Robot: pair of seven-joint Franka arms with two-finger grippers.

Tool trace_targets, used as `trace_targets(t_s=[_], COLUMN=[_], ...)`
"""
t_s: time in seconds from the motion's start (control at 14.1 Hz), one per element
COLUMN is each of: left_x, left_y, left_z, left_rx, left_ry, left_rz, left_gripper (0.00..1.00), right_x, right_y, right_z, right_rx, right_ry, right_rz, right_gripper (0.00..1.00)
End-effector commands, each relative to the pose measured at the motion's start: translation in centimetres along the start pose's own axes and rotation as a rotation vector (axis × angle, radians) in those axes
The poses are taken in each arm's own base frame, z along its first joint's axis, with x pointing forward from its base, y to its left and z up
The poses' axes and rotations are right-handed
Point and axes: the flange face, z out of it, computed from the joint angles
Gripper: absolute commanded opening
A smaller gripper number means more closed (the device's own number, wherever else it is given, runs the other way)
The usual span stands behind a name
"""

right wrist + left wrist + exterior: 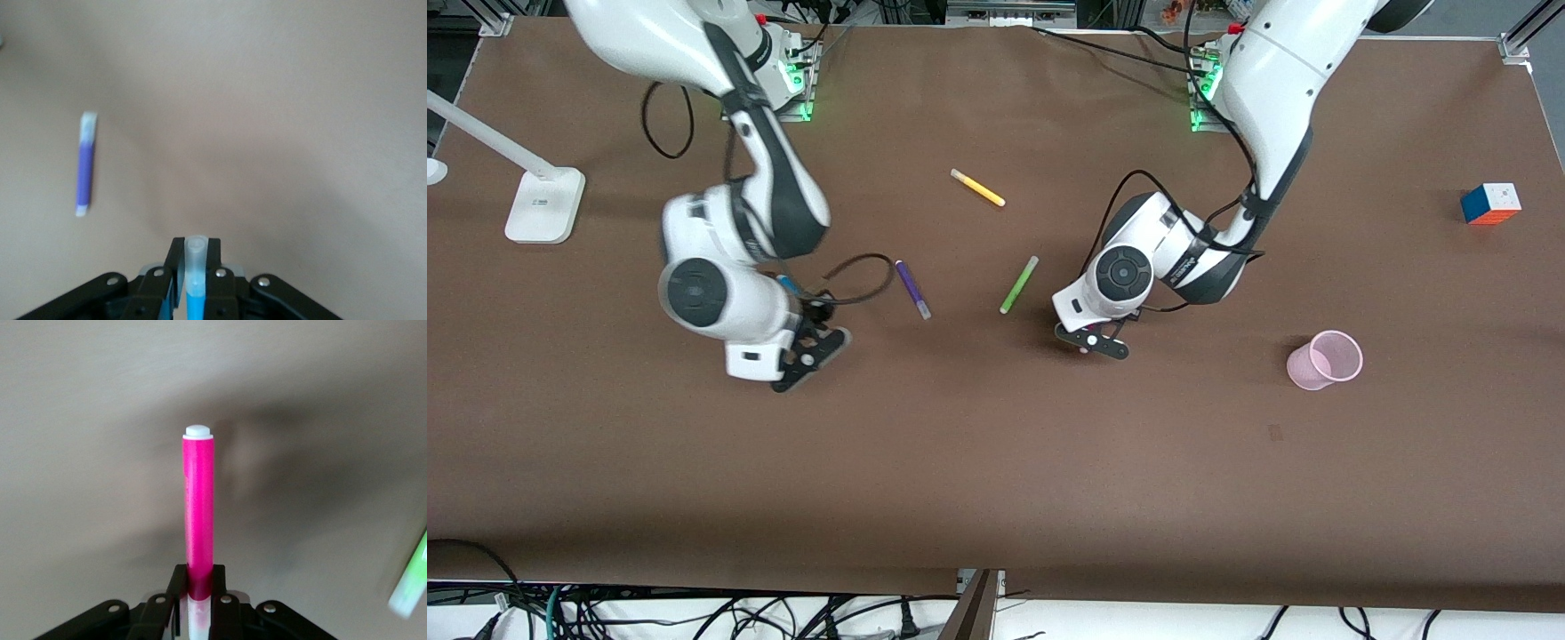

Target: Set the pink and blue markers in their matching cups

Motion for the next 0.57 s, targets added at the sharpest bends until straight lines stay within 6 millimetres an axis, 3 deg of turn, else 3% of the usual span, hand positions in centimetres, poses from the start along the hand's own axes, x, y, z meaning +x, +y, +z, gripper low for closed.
trace_targets(t_s=[0.0, 0.14, 0.28, 0.5], left_x=[-0.8, -1.4, -2.0, -2.6], left_y=[-4.0, -6.6, -10.8, -19.8], left_z=[-5.6, -7.8, -8.0, -7.9], left_rx=[0.104, 0.217, 0.245, 0.242], left_ry=[-0.070, -0.174, -0.294, -0.378], left_rz=[0.030, 0.031, 0.046, 0.246], left_gripper=[0.00, 0.00, 0.00, 0.00], right_x=[-3.6, -6.1, -7.7, -10.5], right_y=[1.9, 4.5, 5.8, 7.6], right_z=[-2.0, -2.4, -2.4, -1.1], right_rx=[0.116, 0.177, 0.240, 0.324], right_ry=[0.021, 0.064, 0.121, 0.220], right_rz=[-0.204, -0.396, -0.607, -0.761], right_gripper=[0.00, 0.00, 0.00, 0.00])
